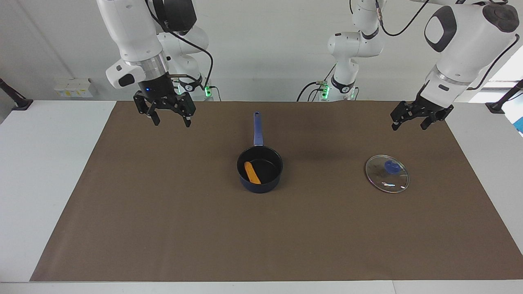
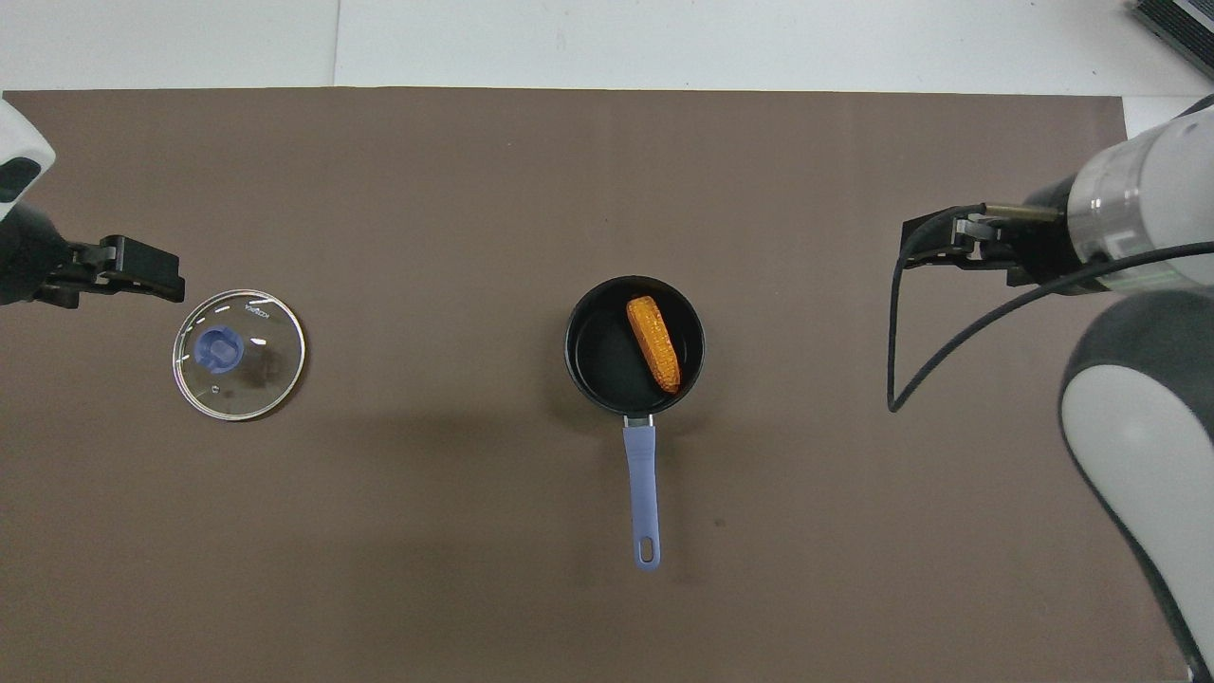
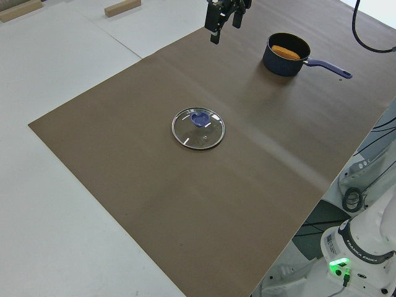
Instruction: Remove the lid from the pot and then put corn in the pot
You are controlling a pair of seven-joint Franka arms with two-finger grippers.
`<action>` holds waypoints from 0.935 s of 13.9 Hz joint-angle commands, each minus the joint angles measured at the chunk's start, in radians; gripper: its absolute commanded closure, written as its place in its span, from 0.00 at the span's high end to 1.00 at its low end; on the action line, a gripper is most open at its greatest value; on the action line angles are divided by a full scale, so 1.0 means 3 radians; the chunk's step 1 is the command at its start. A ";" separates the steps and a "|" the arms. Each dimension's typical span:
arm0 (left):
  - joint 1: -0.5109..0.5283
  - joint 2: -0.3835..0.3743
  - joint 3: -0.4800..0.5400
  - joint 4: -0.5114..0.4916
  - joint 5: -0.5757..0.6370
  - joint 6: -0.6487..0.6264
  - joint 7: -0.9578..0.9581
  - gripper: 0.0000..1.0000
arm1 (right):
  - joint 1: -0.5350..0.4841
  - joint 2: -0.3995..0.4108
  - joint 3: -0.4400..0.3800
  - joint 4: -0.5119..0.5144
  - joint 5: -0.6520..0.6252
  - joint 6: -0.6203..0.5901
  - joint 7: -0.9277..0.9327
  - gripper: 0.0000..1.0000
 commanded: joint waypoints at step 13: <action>-0.0016 0.0073 -0.0011 0.0403 0.0043 -0.0583 0.0022 1.00 | -0.0479 -0.0357 0.0043 -0.0080 -0.0036 -0.0457 -0.0821 1.00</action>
